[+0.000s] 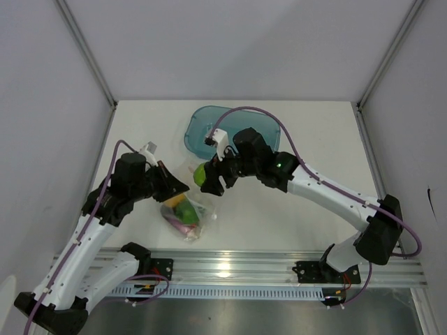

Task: Place the food in the zip-top bag and seal the zipper
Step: Place the fake vegetable in the zipper food storage bag.

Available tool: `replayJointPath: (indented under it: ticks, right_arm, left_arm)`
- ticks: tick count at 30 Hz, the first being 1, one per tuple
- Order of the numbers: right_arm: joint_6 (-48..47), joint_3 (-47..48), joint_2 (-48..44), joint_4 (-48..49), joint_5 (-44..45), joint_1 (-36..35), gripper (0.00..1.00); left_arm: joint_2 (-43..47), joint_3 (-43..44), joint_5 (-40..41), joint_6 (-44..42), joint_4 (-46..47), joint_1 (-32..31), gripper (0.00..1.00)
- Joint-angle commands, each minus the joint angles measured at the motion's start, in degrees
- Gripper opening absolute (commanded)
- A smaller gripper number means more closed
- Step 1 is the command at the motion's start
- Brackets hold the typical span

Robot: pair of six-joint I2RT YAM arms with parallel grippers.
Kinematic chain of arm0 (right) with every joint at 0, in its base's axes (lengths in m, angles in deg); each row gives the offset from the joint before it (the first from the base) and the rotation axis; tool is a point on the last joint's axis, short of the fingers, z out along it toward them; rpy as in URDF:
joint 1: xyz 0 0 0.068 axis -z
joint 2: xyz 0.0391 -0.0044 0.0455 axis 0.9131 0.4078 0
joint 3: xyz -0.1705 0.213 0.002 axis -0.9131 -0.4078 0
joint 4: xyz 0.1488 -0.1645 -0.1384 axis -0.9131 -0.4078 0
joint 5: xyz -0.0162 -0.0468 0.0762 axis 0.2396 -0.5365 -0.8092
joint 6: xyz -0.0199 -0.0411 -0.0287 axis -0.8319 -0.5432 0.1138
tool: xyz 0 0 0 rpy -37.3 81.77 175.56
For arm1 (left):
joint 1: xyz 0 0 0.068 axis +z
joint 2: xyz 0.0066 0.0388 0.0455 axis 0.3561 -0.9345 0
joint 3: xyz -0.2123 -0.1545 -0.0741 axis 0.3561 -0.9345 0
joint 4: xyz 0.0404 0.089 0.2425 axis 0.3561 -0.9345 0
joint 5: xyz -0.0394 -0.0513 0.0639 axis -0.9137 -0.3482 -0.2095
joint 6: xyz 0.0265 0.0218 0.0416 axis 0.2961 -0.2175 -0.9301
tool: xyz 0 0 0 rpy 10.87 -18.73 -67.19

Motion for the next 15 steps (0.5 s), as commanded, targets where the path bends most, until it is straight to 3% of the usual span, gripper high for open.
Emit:
replayJointPath:
  ticks: [1,3,5,7,8,9,15]
  right_arm:
    - [0.80,0.82,2.28,1.21,0.66,-1.36,0.29]
    - [0.80,1.08,3.42,1.12,1.19,-1.54,0.48]
    - [0.89,1.26,4.13,1.04,1.10,-1.54,0.53]
    - [0.98,1.44,4.74,1.39,0.75,-1.63,0.66]
    - [1.15,1.52,4.92,1.65,0.84,-1.54,0.88]
    - [1.41,1.61,5.10,2.17,1.27,-1.54,0.99]
    - [2.29,3.98,5.63,1.21,4.88,-1.54,0.99]
  left_arm:
    - [1.00,0.98,-0.66,-0.87,0.07,-0.02,0.01]
    - [1.09,1.41,-0.58,-0.96,-0.01,-0.02,0.01]
    - [1.00,1.94,-0.49,-1.13,-0.27,-0.02,0.01]
    - [0.74,2.29,-0.75,-1.14,-0.28,-0.02,0.01]
    - [0.65,2.38,-0.84,-1.14,-0.28,-0.02,0.01]
    - [0.65,2.38,-0.75,-1.14,-0.36,-0.02,0.01]
    - [0.39,2.38,-0.58,-1.40,-0.54,-0.02,0.01]
